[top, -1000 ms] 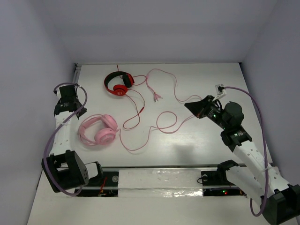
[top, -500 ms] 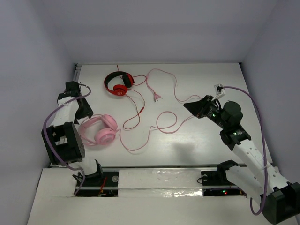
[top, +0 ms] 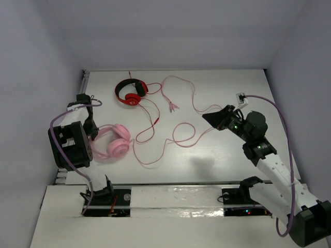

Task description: Wrap the headphones

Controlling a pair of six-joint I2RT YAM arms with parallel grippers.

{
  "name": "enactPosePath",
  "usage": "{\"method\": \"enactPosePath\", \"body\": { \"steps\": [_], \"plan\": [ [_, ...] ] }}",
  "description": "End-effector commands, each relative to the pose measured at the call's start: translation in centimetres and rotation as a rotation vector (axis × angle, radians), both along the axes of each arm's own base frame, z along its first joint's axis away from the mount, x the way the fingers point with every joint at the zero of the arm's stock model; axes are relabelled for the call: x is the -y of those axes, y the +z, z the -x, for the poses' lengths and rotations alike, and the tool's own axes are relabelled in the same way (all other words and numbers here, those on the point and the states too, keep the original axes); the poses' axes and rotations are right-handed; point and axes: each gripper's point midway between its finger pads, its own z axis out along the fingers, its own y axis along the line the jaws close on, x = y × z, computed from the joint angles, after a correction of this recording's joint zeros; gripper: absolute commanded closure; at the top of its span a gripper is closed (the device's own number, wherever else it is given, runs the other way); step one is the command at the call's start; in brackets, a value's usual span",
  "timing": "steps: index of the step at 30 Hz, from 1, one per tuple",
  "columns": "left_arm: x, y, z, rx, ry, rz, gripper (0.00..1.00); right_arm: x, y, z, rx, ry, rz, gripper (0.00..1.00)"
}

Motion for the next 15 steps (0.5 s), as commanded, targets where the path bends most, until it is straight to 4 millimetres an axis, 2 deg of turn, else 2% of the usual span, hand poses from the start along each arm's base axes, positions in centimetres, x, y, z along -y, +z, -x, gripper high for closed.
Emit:
{"method": "enactPosePath", "body": {
  "steps": [1, 2, 4, 10, 15],
  "plan": [
    [0.2, -0.4, -1.0, 0.054, 0.004, 0.012, 0.82, -0.5, 2.6, 0.2, 0.068, 0.024, -0.030, 0.75],
    [0.4, -0.4, -1.1, 0.065, 0.002, 0.024, 0.92, -0.5, 2.8, 0.2, 0.073, 0.024, -0.030, 0.75],
    [0.5, 0.3, -1.6, 0.109, 0.000, 0.023, 1.00, -0.5, 2.7, 0.1, 0.071, 0.021, -0.032, 0.75],
    [1.7, 2.9, -4.3, 0.295, -0.007, 0.080, 1.00, -0.5, 2.5, 0.0, 0.069, 0.021, -0.028, 0.75],
    [4.1, 3.2, -6.3, 0.438, 0.024, 0.211, 1.00, -0.5, 2.1, -0.3, 0.062, 0.017, -0.017, 0.75]
  ]
}}
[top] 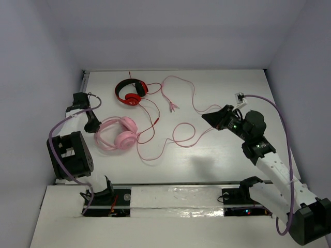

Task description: Wrap the headphones

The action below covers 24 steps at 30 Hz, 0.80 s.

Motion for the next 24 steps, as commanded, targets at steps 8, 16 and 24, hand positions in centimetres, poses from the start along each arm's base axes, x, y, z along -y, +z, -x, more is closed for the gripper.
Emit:
{"method": "enactPosePath", "body": {
  "steps": [8, 16, 24],
  "plan": [
    [2.5, 1.1, -2.2, 0.198, 0.014, 0.120, 0.59, -0.2, 2.2, -0.3, 0.073, 0.003, 0.000, 0.75],
    [0.0, 3.0, -1.5, 0.236, 0.067, -0.027, 0.45, -0.2, 2.0, -0.5, 0.068, -0.002, 0.009, 0.75],
    [0.6, -1.3, 0.6, 0.106, 0.049, 0.003, 0.41, -0.1, 2.5, -0.3, 0.083, -0.001, 0.003, 0.75]
  ]
}}
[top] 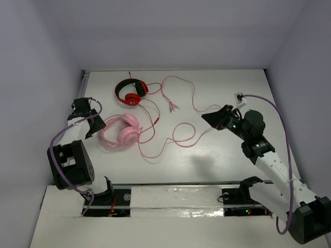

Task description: Wrap the headphones

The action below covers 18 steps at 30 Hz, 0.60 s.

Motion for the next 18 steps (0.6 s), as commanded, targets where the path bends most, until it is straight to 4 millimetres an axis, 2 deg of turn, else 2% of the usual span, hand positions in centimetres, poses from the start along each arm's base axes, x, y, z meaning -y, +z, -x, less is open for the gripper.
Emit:
{"method": "enactPosePath", "body": {
  "steps": [1, 5, 15, 18],
  "plan": [
    [0.2, -2.3, 0.9, -0.077, -0.013, 0.011, 0.41, -0.1, 3.1, 0.1, 0.094, 0.002, -0.013, 0.75],
    [0.9, -3.5, 0.8, -0.102, -0.056, 0.034, 0.45, -0.5, 3.1, 0.2, 0.093, 0.018, -0.015, 0.75],
    [2.5, -8.2, 1.3, -0.180, -0.060, 0.141, 0.53, -0.6, 3.1, 0.3, 0.090, 0.019, -0.014, 0.75],
    [2.7, -8.6, 1.3, -0.188, -0.062, 0.150, 0.60, -0.6, 3.0, 0.2, 0.090, 0.013, -0.009, 0.75]
  ]
}}
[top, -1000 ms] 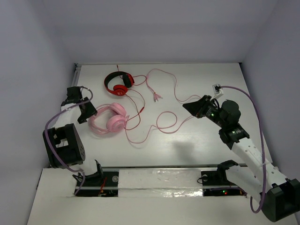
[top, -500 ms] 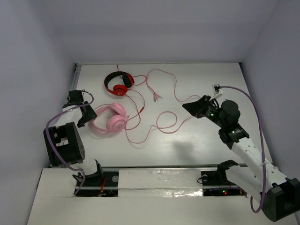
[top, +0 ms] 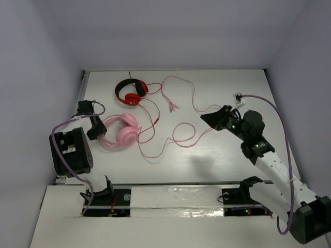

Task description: Wrap the headphones

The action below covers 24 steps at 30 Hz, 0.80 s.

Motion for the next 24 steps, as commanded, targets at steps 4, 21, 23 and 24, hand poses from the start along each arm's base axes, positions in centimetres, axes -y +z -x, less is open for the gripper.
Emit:
{"method": "enactPosePath", "body": {
  "steps": [4, 21, 23, 24],
  "plan": [
    [3.1, -3.8, 1.1, -0.080, -0.051, 0.112, 0.77, 0.2, 3.1, -0.4, 0.096, -0.021, -0.005, 0.75],
    [12.8, 16.5, -4.1, 0.501, -0.412, 0.212, 1.00, -2.2, 4.5, 2.2, 0.193, 0.153, -0.036, 1.00],
    [13.5, 19.0, -4.2, 0.570, -0.464, 0.227, 1.00, -2.9, 4.7, 2.6, 0.218, 0.204, -0.031, 1.00],
    [14.2, 20.3, -3.8, 0.601, -0.500, 0.251, 1.00, -3.4, 4.7, 2.9, 0.222, 0.230, -0.027, 1.00]
  ]
}}
